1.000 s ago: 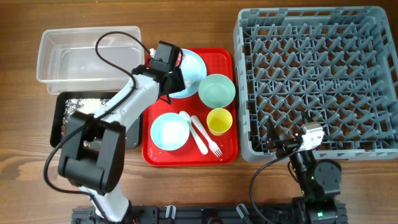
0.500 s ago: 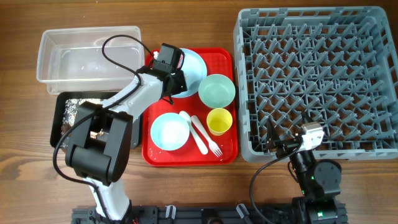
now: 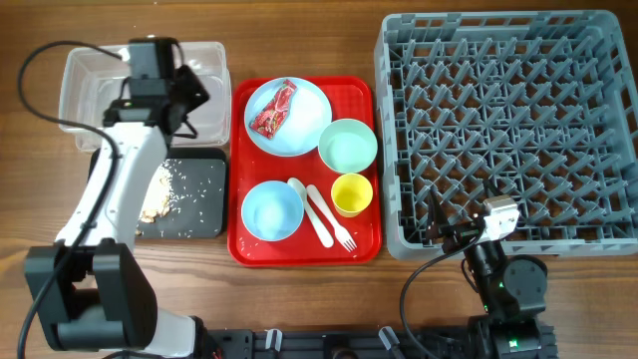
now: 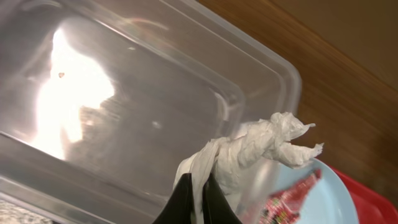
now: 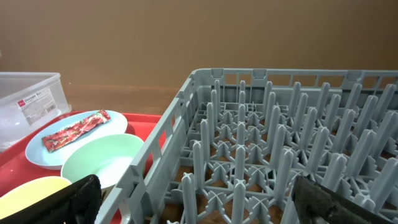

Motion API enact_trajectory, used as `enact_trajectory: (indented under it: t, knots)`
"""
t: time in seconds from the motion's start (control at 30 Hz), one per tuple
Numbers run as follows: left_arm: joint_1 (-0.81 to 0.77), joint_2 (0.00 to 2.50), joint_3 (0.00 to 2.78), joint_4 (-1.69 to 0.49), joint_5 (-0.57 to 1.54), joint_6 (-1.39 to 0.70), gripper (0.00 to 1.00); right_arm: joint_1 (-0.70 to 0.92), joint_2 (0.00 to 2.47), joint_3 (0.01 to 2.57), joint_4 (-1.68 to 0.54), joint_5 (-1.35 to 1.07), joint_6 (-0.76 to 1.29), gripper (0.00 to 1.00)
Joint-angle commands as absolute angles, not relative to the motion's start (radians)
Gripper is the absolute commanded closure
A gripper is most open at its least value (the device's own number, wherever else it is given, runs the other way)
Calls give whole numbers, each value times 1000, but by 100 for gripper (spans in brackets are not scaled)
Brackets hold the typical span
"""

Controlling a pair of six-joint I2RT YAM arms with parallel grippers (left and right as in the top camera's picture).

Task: Sort waste into correct bins and load items into the dishwasher rack
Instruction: 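Return the left gripper to the plate and grasp the red wrapper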

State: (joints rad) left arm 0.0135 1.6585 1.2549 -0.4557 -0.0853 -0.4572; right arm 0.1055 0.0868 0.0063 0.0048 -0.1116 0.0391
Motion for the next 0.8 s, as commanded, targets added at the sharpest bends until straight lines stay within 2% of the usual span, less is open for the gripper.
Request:
enact_trajectory:
  t: [0.0, 0.03, 0.07, 0.1, 0.2, 0.23, 0.3, 0.33, 0.4, 0.47, 0.6, 0.77]
  knots:
    - [78, 1701, 1259, -456, -102, -452, 96, 104, 86, 5, 8, -121, 33, 1]
    - [89, 1713, 1259, -455, -102, -452, 87, 104, 86, 5, 8, -121, 33, 0]
    - [95, 1725, 1259, -455, -102, -452, 60, 104, 86, 5, 8, -121, 33, 0]
    - [96, 1729, 1259, -451, -102, -452, 47, 104, 86, 5, 8, -121, 33, 0]
    - [96, 1700, 1259, -442, -85, -452, 38, 104, 86, 5, 8, -121, 32, 0]
    - [94, 1670, 1259, -443, -38, -452, 36, 103, 86, 5, 8, -121, 33, 0]
    - [78, 1606, 1259, -456, 101, -452, 39, 104, 86, 5, 8, -121, 33, 0]
    - [50, 1566, 1259, -467, 163, -452, 48, 104, 86, 5, 8, -121, 33, 0]
    - [-14, 1523, 1259, -475, 177, -448, 57, 104, 86, 5, 8, -121, 32, 0]
    - [-96, 1519, 1259, -463, 153, -441, 59, 103, 86, 5, 8, -121, 32, 0]
    - [-259, 1596, 1259, -431, 10, -338, 50, 103, 86, 5, 8, -121, 33, 0]
    - [-319, 1767, 1259, -335, -47, -291, 45, 104, 86, 5, 8, -121, 32, 0]
